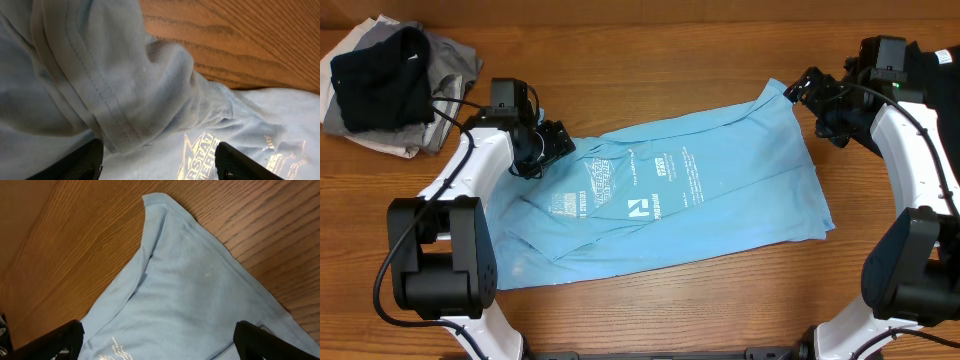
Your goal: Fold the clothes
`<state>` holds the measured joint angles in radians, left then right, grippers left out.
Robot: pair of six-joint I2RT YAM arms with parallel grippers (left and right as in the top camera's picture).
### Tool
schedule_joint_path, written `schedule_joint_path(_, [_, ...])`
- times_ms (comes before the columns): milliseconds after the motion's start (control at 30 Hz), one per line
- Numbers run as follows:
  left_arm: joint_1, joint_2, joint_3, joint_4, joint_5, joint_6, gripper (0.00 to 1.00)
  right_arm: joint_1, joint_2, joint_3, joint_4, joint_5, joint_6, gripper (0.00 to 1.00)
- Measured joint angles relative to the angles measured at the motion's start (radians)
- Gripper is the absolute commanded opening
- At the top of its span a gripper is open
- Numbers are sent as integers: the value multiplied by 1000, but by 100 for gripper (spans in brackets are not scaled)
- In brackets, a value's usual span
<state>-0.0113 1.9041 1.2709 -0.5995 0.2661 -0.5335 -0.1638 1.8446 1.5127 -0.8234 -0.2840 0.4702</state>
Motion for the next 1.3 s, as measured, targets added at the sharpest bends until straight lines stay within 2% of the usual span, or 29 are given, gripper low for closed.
schedule_joint_path(233, [0,0,0,-7,-51,0,72,0,0,0,0,0,0,100])
schedule_joint_path(333, [0,0,0,4,-64,0,68,0,0,0,0,0,0,100])
schedule_joint_path(467, [0,1,0,17,-70,0,70,0,0,0,0,0,0,100])
schedule_joint_path(833, [0,69,0,41,-60,-15,69,0,0,0,0,2,0,100])
schedule_joint_path(1033, [0,71,1,62,-48,-19,56,0,0,0,8,12,0,94])
schedule_joint_path(1133, [0,71,3,62,-44,-18,45,0,0,0,33,12,2,88])
schedule_joint_path(1300, [0,71,8,63,-39,-23,31,0,1,0,96,14,-2,87])
